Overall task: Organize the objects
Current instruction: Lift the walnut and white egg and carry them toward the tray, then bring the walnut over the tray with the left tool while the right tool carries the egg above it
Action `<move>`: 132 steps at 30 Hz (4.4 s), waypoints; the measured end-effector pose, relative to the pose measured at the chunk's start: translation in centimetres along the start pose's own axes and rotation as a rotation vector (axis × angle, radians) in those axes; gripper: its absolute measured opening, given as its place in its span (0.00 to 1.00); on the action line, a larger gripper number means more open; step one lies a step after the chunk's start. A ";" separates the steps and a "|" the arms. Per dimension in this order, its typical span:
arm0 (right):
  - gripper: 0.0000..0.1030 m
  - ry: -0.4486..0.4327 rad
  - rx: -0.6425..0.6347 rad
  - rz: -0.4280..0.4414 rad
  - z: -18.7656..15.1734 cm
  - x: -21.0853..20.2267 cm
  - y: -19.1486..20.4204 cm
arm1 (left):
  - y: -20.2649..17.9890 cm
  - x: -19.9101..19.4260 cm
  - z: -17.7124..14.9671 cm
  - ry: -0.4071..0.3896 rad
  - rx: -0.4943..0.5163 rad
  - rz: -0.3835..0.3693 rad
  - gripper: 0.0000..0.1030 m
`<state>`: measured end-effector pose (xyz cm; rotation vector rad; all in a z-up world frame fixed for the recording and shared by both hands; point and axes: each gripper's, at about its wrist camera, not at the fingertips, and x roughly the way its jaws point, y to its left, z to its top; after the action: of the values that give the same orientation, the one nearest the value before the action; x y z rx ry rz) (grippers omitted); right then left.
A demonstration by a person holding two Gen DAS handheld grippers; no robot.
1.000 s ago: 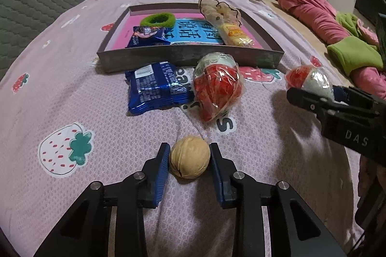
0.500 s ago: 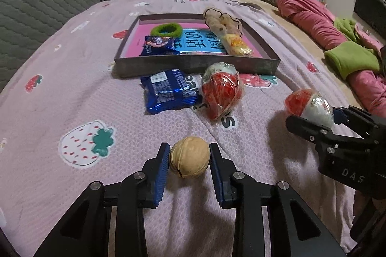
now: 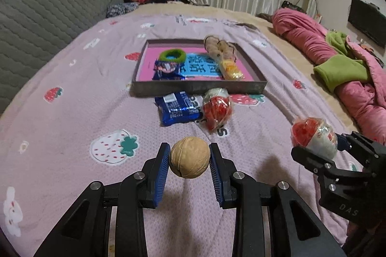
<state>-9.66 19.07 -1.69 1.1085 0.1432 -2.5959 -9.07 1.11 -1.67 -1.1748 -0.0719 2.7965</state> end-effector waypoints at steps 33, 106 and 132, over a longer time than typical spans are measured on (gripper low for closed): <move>0.55 -0.202 -0.036 0.020 3.8 -9.9 5.4 | 2.0 -11.7 1.9 -0.176 -0.017 0.022 0.32; 0.55 -0.290 -0.107 -0.021 17.7 -6.6 3.5 | 1.5 -4.1 16.9 -0.218 0.084 0.057 0.33; 0.55 -0.234 -0.076 0.008 19.6 2.3 1.0 | 2.3 5.5 18.6 -0.160 0.087 0.038 0.33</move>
<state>-24.25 13.36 10.30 0.7706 0.1818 -2.6644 -26.38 -0.59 7.28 -0.9421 0.0594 2.8889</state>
